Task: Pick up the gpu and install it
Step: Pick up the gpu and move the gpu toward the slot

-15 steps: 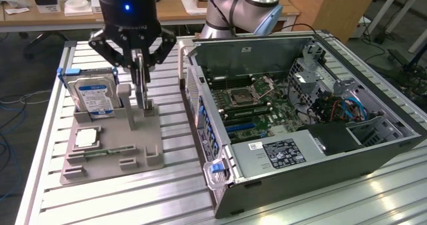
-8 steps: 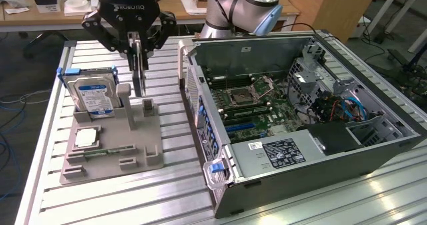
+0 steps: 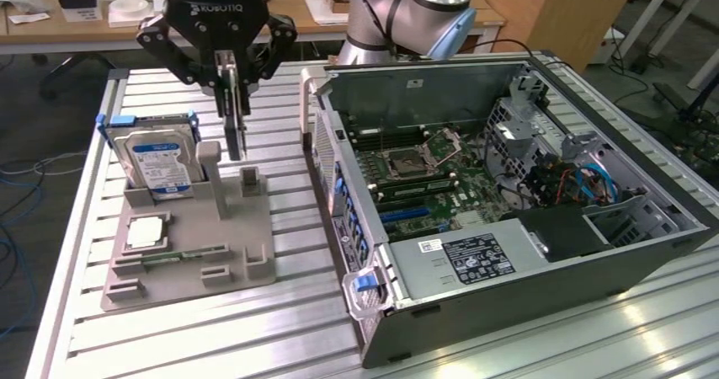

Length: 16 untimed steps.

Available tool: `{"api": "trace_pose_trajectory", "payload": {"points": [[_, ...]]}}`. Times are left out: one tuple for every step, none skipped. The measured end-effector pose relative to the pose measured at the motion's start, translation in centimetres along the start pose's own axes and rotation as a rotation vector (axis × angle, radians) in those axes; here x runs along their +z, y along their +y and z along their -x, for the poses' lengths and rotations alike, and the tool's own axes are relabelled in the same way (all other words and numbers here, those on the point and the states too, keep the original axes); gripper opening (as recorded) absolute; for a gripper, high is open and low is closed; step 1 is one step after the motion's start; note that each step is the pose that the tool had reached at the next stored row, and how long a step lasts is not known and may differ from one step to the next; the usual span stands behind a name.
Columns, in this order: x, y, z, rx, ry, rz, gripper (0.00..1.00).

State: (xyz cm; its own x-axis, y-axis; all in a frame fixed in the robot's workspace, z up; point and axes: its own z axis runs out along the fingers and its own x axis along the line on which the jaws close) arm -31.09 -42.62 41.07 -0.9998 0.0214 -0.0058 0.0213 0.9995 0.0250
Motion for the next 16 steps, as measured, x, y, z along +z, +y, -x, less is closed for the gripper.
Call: {"api": "trace_pose_trajectory", "payload": {"points": [[-0.19,0.00,0.0,0.000,-0.0018,0.0000,0.28],[-0.51,0.01,0.0,0.000,-0.0025,0.0000,0.28],[-0.87,0.02,0.0,0.000,-0.0032,0.0002,0.28],[-1.17,0.04,0.0,0.000,-0.0034,0.0001,0.28],[-1.25,0.04,0.0,0.000,-0.0039,0.0001,0.28],[-1.25,0.04,0.0,0.000,-0.0042,0.0002,0.28],[-1.24,0.04,0.0,0.000,-0.0042,0.0003,0.28],[-1.25,0.04,0.0,0.000,-0.0042,0.0002,0.28],[-1.25,0.04,0.0,0.000,-0.0042,0.0002,0.28],[-1.25,0.04,0.0,0.000,-0.0041,0.0002,0.28],[-0.46,0.02,0.0,0.000,-0.0041,0.0001,0.28],[-0.46,0.02,0.0,0.000,-0.0041,0.0001,0.28],[-0.46,0.02,0.0,0.000,-0.0040,0.0001,0.28],[-0.46,0.02,0.0,0.000,-0.0041,0.0001,0.28],[-0.46,0.02,0.0,0.000,-0.0041,0.0001,0.28],[-0.45,0.02,0.0,0.000,-0.0041,0.0001,0.28]]}}
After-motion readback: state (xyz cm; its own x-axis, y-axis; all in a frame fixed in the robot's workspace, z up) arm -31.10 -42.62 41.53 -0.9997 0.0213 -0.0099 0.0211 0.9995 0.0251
